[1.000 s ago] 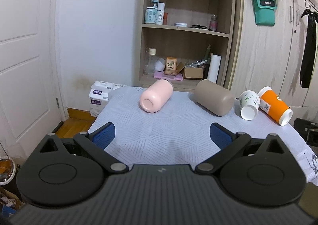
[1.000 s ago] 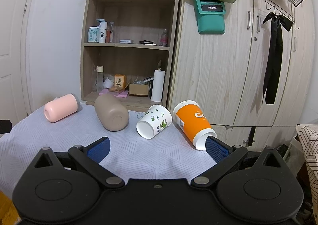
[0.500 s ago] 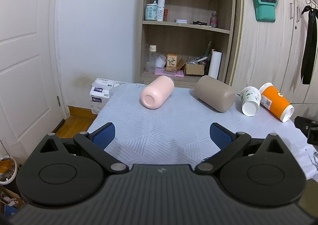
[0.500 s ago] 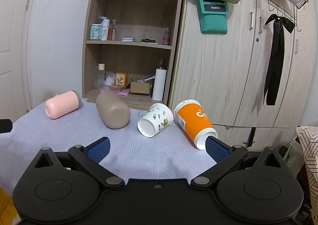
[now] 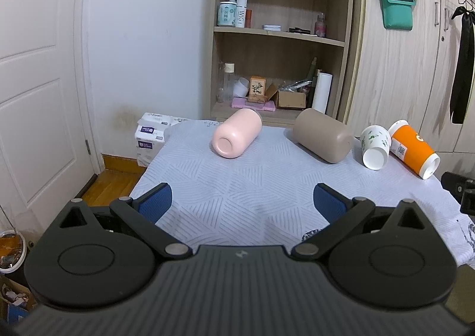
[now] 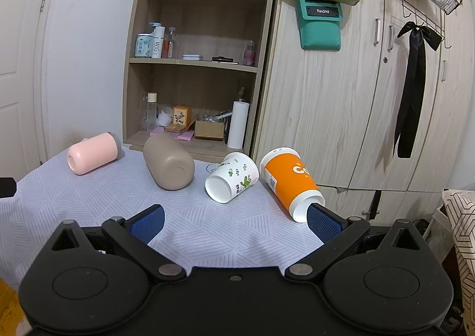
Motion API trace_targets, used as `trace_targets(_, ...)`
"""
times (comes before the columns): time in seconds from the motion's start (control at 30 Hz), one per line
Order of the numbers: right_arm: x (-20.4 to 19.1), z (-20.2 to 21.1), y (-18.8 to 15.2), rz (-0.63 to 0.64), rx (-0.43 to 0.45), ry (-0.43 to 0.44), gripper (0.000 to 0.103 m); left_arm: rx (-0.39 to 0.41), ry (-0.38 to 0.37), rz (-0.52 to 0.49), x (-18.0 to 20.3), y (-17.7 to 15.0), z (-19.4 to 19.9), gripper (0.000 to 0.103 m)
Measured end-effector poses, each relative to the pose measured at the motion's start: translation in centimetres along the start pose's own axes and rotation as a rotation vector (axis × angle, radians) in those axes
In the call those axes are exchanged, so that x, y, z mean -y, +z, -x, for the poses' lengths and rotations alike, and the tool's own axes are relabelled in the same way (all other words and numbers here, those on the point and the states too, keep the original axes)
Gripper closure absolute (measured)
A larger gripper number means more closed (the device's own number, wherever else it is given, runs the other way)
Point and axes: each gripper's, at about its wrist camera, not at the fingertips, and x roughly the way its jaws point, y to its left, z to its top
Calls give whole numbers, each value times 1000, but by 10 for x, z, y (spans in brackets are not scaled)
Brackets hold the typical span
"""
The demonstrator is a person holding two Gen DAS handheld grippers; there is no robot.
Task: Flip cup upright
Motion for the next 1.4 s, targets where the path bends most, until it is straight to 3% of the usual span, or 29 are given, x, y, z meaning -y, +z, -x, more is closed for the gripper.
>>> trace_targets(0.67, -6, -3, 1, 14, -18, 53, 0, -12, 1, -19, -5, 1, -4, 0)
trace_targets(0.8, -8, -9, 7, -18, -19, 143, 0, -40, -83, -18, -11, 13, -12, 0)
trace_targets(0.93, -14, -24, 21, -32, -13, 312, 0, -96, -162, -67, -14, 40, -34, 0)
trace_targets(1.07, -32, -53, 42, 29, -67, 457, 0, -197, -245, -96, -17, 69, -69, 0)
trace_targets(1.3, -70, -106, 68, 142, -191, 626, 0, -278, -273, -204, -16, 104, -125, 1)
trace_targets(1.4, -78, -125, 74, 134, -235, 687, 0, -305, -264, -182, -21, 114, -156, 3)
